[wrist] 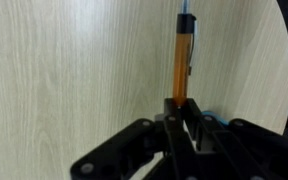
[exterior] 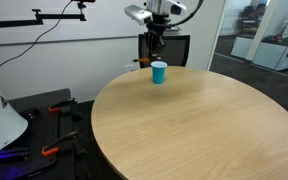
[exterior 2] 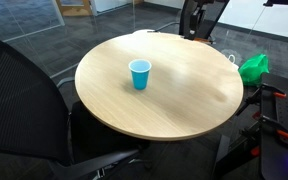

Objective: Put the pen inside the light blue cup

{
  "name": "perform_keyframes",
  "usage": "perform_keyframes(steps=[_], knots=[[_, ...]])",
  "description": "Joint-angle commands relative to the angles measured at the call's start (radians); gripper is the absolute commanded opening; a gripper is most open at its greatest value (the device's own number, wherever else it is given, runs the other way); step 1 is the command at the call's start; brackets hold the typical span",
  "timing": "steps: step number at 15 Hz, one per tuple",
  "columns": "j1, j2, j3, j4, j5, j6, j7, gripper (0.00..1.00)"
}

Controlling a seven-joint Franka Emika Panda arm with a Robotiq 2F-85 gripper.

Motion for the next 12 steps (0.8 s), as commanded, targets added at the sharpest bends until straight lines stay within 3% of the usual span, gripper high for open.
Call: perform_keyframes(steps=[1, 2, 7, 12], knots=[[-0.007, 0.001, 0.008, 0.001, -0.002, -0.001, 0.002, 0.14], [-0.007, 0.002, 0.008, 0.001, -0.002, -0.001, 0.002, 0.04], [-0.034, 0.023, 0.017, 0.024, 0.078, 0.005, -0.178, 0.04], [-0.066, 0.039, 0.034, 0.046, 0.213, -0.017, -0.447, 0.04]])
